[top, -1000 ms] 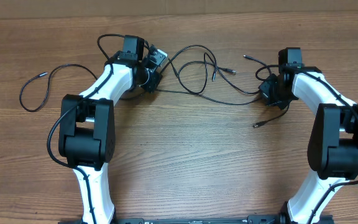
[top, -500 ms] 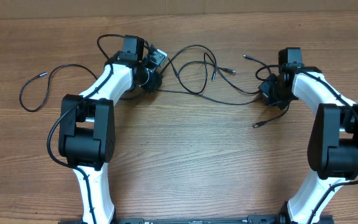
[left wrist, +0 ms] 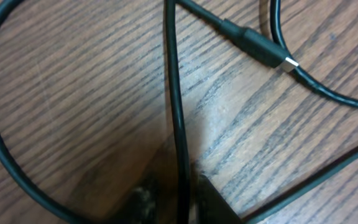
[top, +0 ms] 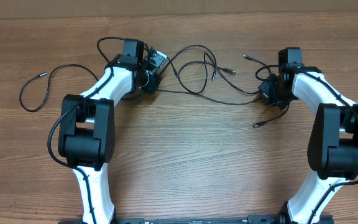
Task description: Untangle cables
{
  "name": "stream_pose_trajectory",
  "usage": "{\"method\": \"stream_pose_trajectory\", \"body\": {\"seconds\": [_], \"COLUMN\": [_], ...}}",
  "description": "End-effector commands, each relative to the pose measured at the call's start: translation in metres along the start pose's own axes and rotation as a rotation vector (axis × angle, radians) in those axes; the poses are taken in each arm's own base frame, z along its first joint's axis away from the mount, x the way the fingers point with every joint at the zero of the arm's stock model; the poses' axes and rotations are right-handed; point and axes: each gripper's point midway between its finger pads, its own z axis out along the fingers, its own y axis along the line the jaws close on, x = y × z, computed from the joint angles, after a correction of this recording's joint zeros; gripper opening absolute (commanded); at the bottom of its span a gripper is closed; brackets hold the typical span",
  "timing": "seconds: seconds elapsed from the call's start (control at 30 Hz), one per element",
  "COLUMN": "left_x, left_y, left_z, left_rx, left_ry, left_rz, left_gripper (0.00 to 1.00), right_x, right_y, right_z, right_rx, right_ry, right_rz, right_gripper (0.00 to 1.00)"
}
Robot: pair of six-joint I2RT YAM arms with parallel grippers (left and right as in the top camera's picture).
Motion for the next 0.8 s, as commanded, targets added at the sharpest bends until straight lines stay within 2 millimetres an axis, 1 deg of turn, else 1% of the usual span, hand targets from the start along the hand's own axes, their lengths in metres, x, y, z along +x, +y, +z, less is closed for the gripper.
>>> {"method": "stream_pose_trajectory", "body": {"seconds": [0.0,0.07,0.13,0.17,0.23,0.33,0.43,0.53,0.6,0.67,0.73,0.77], "left_x": [0.021,0.015,0.003,-0.005,-0.029,-0.073,-0.116,-0.148,-0.161,-0.165,-0.16,-0.154], "left_y": [-0.008,-0.006,-0.003,-0.001,0.004,0.017,0.035,0.052,0.061,0.072,0.09,0.103], "left_z": [0.012,0.011,0.005,-0.001,-0.018,-0.06,-0.115,-0.172,-0.204,-0.23,-0.248,-0.255], "left_rx": [0.025,0.018,0.007,-0.001,-0.022,-0.074,-0.148,-0.216,-0.251,-0.29,-0.36,-0.413], "left_ry": [0.038,0.02,-0.009,-0.027,-0.086,-0.206,-0.345,-0.47,-0.534,-0.577,-0.592,-0.587], "left_rz": [-0.003,0.002,0.009,0.004,-0.034,-0.099,-0.157,-0.194,-0.192,-0.2,-0.25,-0.285], "left_gripper": [0.06,0.04,0.04,0.04,0.04,0.04,0.04,0.04,0.04,0.04,0.04,0.04], "right_x": [0.011,0.011,0.011,0.011,0.01,0.01,0.01,0.01,0.01,0.01,0.01,0.01], "right_y": [-0.031,-0.031,-0.031,-0.031,-0.03,-0.03,-0.03,-0.03,-0.03,-0.03,-0.03,-0.03], "right_z": [0.025,0.025,0.025,0.025,0.025,0.025,0.025,0.025,0.025,0.025,0.025,0.025], "right_rx": [0.102,0.102,0.102,0.101,0.099,0.097,0.097,0.097,0.097,0.097,0.097,0.097], "right_ry": [0.039,0.039,0.039,0.038,0.035,0.034,0.034,0.034,0.034,0.034,0.034,0.034], "right_rz": [0.014,0.014,0.014,0.014,0.014,0.013,0.013,0.013,0.013,0.013,0.013,0.013], "right_gripper": [0.14,0.14,0.14,0.14,0.14,0.14,0.14,0.14,0.14,0.14,0.14,0.14]}}
